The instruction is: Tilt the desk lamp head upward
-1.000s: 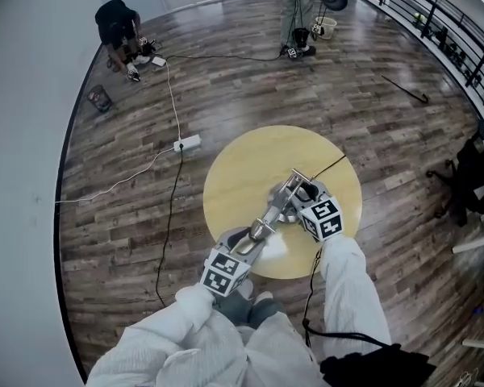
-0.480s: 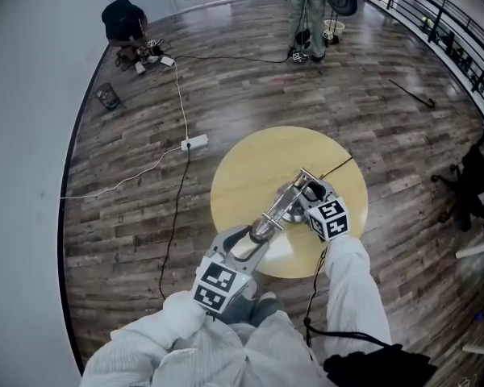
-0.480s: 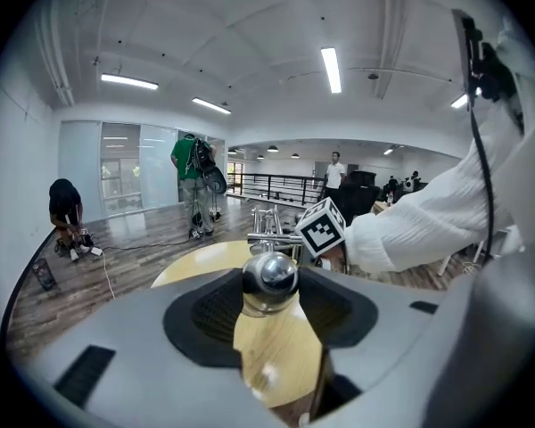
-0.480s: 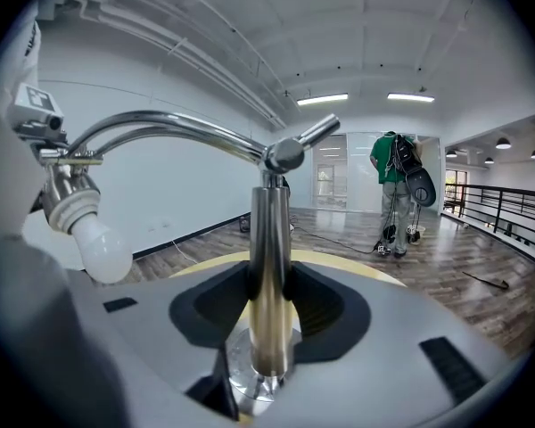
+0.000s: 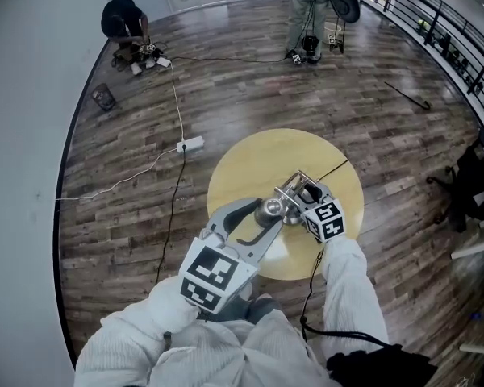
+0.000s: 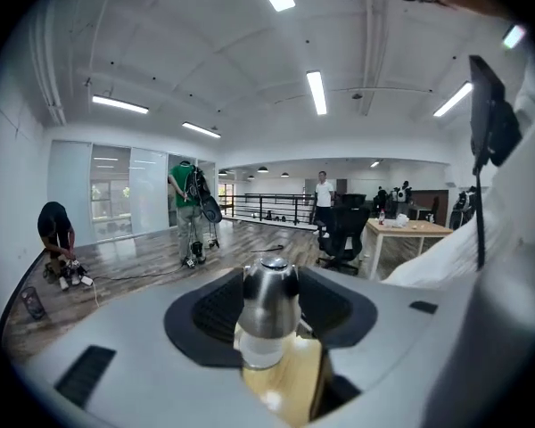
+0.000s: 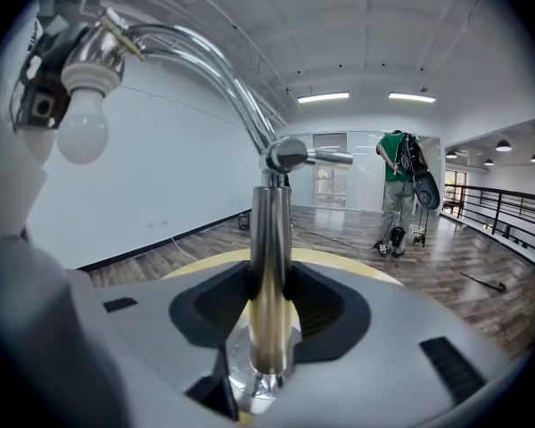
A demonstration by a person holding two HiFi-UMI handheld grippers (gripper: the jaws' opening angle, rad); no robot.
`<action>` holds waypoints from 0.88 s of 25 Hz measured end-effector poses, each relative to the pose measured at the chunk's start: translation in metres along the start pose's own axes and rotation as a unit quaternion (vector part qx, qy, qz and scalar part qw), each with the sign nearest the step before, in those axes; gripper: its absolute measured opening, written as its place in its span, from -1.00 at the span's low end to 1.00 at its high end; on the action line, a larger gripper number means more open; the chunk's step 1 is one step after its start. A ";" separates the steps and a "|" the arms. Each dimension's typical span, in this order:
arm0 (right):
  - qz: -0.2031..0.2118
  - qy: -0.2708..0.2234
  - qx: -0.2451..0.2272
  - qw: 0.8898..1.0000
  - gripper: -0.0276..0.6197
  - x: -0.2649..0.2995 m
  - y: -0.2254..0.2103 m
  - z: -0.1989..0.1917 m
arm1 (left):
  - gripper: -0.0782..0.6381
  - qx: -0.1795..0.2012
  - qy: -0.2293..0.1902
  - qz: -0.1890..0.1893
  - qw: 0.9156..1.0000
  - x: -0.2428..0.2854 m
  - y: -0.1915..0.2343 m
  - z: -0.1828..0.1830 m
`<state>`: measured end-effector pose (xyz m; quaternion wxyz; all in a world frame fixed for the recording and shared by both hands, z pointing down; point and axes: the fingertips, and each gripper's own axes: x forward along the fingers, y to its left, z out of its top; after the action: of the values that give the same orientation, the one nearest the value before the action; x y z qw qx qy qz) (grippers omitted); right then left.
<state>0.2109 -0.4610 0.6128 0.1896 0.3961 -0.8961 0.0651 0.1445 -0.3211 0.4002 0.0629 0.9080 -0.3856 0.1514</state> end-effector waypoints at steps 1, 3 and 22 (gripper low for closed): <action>-0.001 0.001 0.000 1.000 -0.44 0.000 0.001 0.000 | -0.24 0.004 -0.003 -0.006 1.000 0.004 0.001 0.012; -0.002 0.004 -0.002 1.000 -0.44 0.001 0.002 -0.001 | -0.25 0.017 -0.007 -0.017 1.000 0.011 0.001 0.031; -0.012 0.006 -0.009 1.000 -0.44 0.000 0.002 -0.003 | -0.25 0.084 0.038 -0.064 0.994 0.089 0.003 0.113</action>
<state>0.2101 -0.4592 0.6161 0.1991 0.4043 -0.8909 0.0567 0.2264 -0.4104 0.3224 0.0105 0.9263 -0.3101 0.2138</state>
